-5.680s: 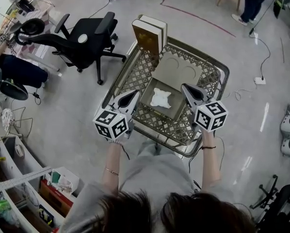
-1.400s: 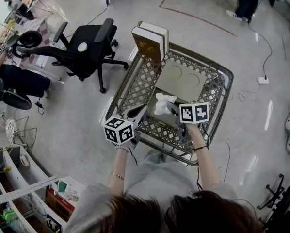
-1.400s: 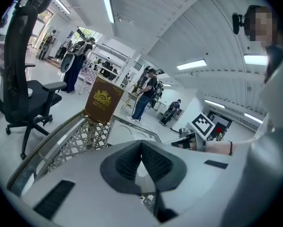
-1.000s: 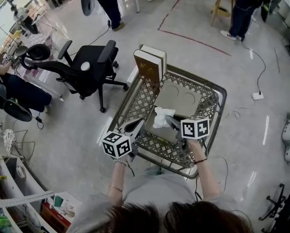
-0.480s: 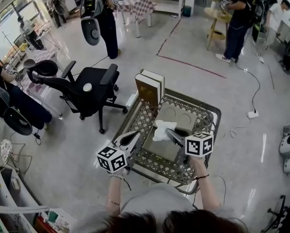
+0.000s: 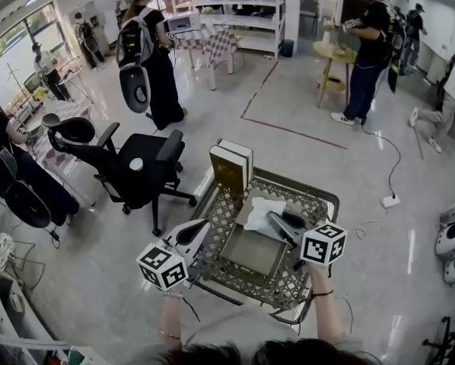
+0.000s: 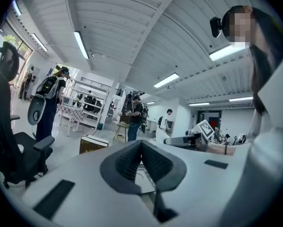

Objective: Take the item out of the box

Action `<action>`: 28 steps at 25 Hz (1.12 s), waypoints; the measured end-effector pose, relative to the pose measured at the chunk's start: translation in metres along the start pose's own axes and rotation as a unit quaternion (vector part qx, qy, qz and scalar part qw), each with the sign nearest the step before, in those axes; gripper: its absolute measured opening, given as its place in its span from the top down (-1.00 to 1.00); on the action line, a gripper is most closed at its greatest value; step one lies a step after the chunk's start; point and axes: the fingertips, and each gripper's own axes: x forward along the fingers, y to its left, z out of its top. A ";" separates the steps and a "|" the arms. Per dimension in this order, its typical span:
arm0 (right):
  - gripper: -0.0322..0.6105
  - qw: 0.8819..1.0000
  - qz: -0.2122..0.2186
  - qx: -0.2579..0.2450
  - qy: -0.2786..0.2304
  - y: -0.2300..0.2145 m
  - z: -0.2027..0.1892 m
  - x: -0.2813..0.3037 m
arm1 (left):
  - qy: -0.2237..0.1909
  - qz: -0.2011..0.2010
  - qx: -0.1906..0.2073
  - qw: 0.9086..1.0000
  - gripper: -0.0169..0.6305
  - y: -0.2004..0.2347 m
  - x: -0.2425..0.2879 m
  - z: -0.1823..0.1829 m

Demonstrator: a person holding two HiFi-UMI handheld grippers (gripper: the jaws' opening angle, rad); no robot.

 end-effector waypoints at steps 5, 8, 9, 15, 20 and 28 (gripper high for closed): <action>0.67 0.999 -0.001 -0.021 -0.028 0.010 0.019 -0.011 | -0.012 -0.010 0.018 1.000 0.90 -0.008 -0.005 0.019; 0.67 0.998 -0.002 -0.041 -0.039 0.017 0.028 -0.018 | -0.018 -0.012 0.023 0.999 0.90 -0.013 -0.007 0.026; 0.67 0.998 -0.002 -0.049 -0.043 0.018 0.032 -0.019 | -0.020 -0.013 0.025 0.999 0.90 -0.013 -0.007 0.028; 0.67 0.995 0.001 -0.073 -0.069 0.025 0.051 -0.028 | -0.031 -0.012 0.034 0.999 0.90 -0.015 -0.013 0.035; 0.67 0.992 -0.009 -0.092 -0.082 0.022 0.057 -0.031 | -0.038 -0.008 0.040 0.998 0.90 -0.011 -0.015 0.036; 0.68 0.990 -0.020 -0.109 -0.090 0.022 0.060 -0.035 | -0.045 -0.007 0.043 0.998 0.90 -0.014 -0.017 0.039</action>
